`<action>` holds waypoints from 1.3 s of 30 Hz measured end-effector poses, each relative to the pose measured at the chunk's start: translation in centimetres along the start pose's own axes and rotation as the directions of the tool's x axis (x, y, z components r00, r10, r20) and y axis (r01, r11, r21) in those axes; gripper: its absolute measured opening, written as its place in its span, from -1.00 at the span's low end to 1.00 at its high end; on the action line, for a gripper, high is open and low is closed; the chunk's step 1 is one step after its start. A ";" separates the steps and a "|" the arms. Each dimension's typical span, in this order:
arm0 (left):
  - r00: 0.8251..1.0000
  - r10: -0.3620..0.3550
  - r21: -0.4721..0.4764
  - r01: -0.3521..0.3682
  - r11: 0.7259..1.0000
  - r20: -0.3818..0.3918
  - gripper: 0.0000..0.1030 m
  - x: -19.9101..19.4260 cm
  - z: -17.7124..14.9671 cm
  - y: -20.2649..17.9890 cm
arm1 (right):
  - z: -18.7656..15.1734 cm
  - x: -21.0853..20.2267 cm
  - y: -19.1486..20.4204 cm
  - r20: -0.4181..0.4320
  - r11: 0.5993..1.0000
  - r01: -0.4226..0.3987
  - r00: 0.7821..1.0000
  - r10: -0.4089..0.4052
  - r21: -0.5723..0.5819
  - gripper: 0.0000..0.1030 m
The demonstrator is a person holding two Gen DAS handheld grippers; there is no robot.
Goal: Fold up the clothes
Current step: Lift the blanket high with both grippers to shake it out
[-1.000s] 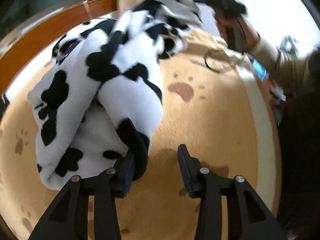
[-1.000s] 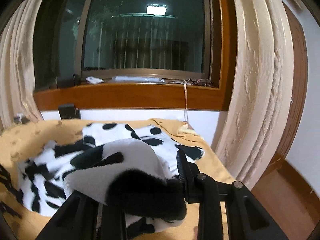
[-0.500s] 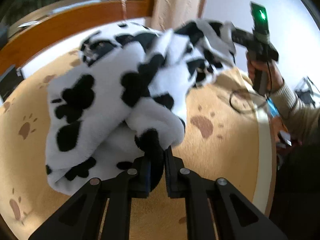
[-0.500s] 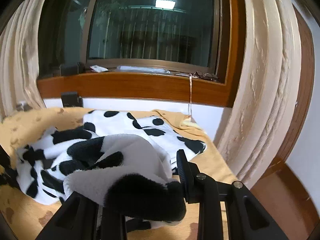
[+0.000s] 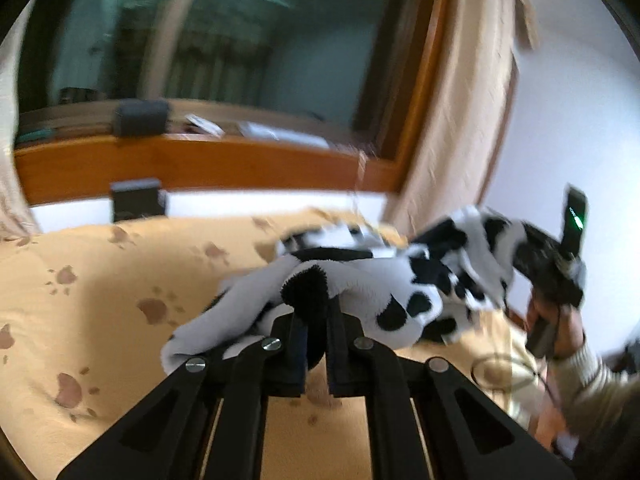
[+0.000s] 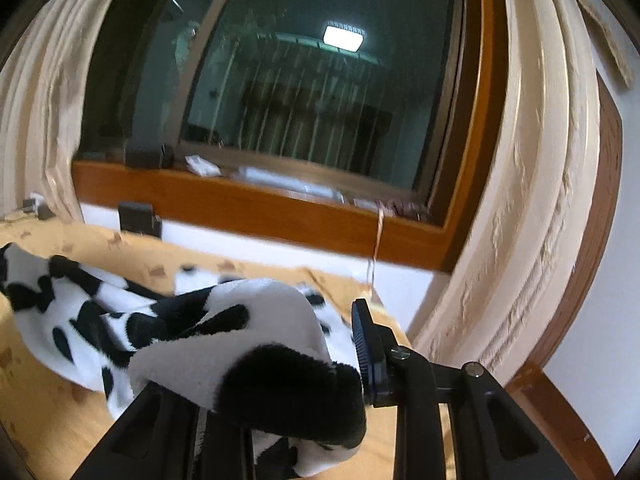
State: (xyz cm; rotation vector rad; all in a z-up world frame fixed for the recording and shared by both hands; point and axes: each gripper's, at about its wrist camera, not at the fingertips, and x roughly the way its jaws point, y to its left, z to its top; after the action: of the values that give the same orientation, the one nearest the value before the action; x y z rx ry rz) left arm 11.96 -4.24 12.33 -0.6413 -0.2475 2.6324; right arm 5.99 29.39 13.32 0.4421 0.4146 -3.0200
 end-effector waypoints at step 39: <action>0.589 0.235 -0.060 -0.301 0.952 0.774 -0.86 -28.2 12.3 -9.4 | 16.4 -20.4 -1.4 0.617 0.987 -0.092 0.787 -0.011 0.135 -0.42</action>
State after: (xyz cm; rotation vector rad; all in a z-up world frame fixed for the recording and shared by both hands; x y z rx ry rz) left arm 32.20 -8.98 36.83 0.6049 -0.3025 3.0383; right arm 20.85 26.65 34.73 -0.5342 0.1075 -2.9265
